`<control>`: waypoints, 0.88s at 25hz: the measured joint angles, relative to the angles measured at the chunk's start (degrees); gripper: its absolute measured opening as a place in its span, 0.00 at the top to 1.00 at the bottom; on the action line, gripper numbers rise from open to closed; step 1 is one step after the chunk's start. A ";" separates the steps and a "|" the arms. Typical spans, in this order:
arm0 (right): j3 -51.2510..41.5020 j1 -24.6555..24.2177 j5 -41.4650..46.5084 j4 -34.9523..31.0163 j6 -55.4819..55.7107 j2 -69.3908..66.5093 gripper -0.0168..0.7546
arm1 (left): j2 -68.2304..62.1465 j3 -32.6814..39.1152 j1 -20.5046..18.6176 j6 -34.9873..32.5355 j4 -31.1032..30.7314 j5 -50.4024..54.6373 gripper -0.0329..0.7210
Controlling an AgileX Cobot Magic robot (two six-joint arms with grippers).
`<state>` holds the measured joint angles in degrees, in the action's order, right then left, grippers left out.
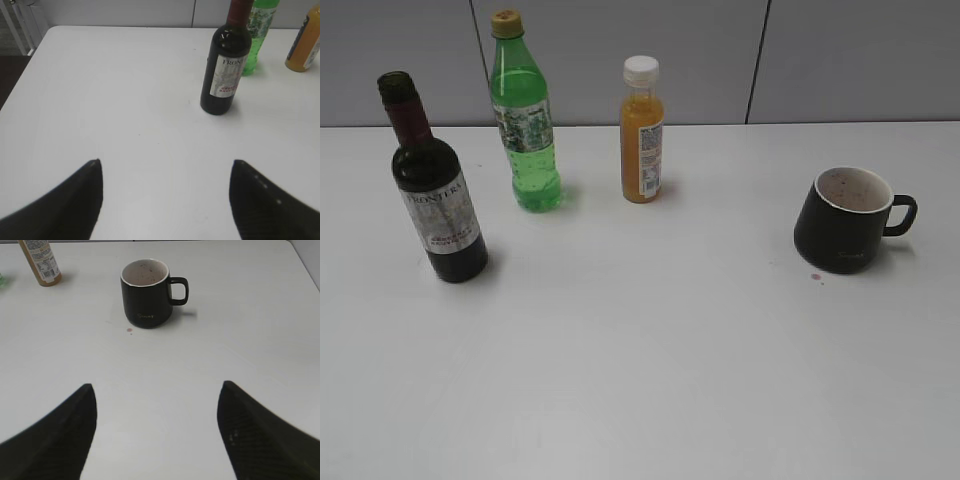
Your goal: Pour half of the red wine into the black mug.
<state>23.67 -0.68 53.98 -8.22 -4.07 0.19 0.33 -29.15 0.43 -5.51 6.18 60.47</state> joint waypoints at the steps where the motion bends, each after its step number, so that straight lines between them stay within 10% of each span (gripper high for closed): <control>1: 0.00 0.00 0.00 0.00 0.00 0.00 0.24 | 0.00 0.00 0.00 0.00 0.00 0.00 0.18; 16: 0.48 0.00 -0.59 -0.39 0.00 0.00 0.24 | 0.00 0.00 0.00 0.00 0.00 0.00 0.18; 22: 1.86 0.00 -14.02 -0.96 0.00 -0.78 0.24 | 0.00 0.00 0.00 0.00 0.00 0.00 0.18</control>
<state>25.53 -0.68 39.96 -9.18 -4.07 -0.59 0.33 -29.15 0.43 -5.51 6.18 60.47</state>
